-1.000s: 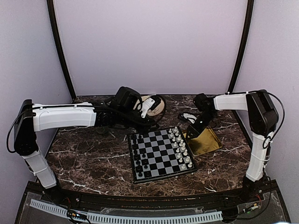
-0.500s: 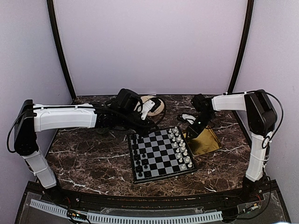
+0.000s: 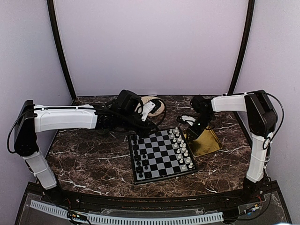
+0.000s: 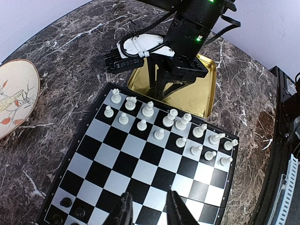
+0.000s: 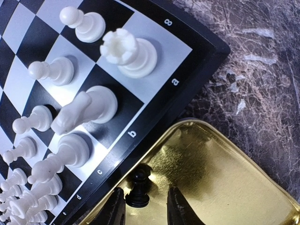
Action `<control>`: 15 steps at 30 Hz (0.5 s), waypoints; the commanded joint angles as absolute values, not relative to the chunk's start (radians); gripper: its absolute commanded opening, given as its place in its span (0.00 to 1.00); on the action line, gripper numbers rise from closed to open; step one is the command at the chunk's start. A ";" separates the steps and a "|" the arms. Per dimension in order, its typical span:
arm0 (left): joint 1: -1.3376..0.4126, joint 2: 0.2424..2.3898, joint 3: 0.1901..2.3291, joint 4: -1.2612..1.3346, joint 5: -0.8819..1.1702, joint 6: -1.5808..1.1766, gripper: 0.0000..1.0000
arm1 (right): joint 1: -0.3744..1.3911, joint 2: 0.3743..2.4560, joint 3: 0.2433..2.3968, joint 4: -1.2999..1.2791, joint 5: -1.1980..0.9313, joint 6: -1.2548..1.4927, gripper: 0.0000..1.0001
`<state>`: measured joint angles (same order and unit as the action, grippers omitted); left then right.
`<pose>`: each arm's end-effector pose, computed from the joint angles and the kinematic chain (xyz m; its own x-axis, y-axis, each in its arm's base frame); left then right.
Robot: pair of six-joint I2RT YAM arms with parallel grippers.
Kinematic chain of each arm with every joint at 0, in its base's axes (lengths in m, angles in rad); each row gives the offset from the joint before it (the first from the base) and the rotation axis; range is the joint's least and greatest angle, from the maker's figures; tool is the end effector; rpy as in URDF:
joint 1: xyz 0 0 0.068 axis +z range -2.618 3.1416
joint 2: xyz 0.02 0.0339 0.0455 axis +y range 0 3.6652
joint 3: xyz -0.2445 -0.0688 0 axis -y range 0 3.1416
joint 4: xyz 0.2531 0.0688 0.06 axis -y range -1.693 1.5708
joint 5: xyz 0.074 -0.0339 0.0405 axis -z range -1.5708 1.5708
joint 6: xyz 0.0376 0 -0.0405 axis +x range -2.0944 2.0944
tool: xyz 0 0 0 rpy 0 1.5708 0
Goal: Set up the chess pieces on the board
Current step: Pick up the pawn from the storage box.
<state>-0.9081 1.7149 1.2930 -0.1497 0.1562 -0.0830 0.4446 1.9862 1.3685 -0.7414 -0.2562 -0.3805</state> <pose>0.2440 -0.3221 0.2464 -0.4029 0.3832 -0.8312 0.8287 0.5382 -0.1536 0.3416 0.1733 0.1316 -0.6471 -0.7063 -0.2871 -0.7587 0.6334 0.1520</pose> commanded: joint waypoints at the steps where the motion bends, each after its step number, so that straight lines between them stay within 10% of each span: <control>1: -0.914 1.707 1.279 -0.134 0.150 -0.087 0.27 | 0.462 1.994 1.363 -0.729 -0.241 -0.382 0.30; 15: -0.914 1.713 1.272 -0.132 0.148 -0.085 0.27 | 0.497 1.989 1.327 -0.702 -0.134 -0.397 0.21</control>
